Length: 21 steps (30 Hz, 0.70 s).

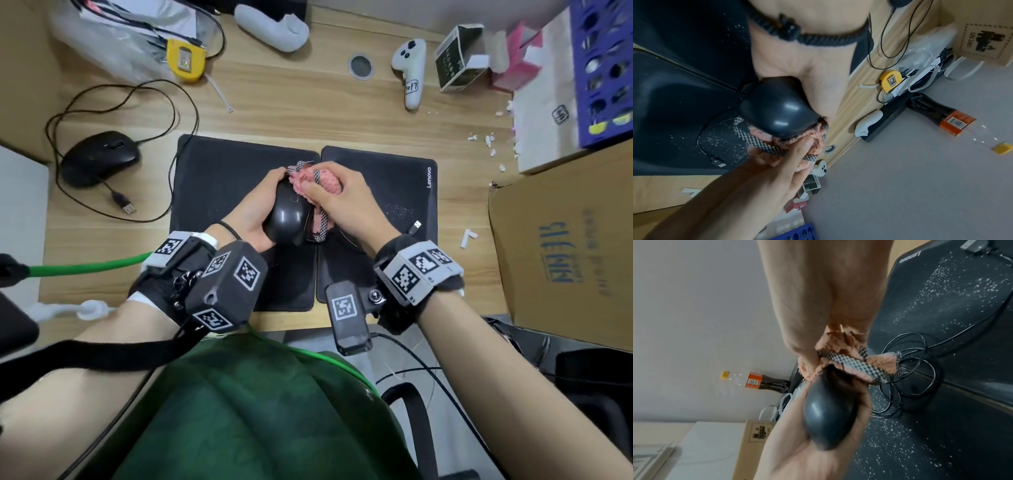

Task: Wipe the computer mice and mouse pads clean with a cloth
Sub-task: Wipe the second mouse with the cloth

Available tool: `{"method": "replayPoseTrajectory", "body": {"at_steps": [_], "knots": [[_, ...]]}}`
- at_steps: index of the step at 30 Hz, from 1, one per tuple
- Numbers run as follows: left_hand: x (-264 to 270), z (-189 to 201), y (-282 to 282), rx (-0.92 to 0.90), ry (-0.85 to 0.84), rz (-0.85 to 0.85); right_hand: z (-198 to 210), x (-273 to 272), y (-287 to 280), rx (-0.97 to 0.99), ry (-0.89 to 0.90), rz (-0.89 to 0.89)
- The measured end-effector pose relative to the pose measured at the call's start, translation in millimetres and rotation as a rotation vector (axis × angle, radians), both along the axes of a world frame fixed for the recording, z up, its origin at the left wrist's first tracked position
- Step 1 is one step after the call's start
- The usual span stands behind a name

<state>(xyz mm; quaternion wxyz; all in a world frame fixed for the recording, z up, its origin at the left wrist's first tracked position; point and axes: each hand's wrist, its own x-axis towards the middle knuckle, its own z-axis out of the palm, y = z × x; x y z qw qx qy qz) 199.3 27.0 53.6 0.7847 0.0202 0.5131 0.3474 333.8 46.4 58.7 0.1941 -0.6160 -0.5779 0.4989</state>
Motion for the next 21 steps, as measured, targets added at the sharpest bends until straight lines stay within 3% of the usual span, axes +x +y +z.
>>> {"method": "replayPoseTrajectory", "body": {"at_steps": [6,14,18,21], "knots": [[-4,-6,6,-0.072,0.049,0.018,7,0,-7,0.002,-0.01,0.13],[-1,-6,0,-0.036,0.073,-0.03,-4,4,10,-0.032,-0.028,-0.072],[-7,-10,7,-0.094,0.126,-0.001,3,-6,-1,-0.065,0.031,0.107],[-9,-8,8,-0.095,0.068,-0.001,7,-5,-5,-0.061,0.026,0.207]]}}
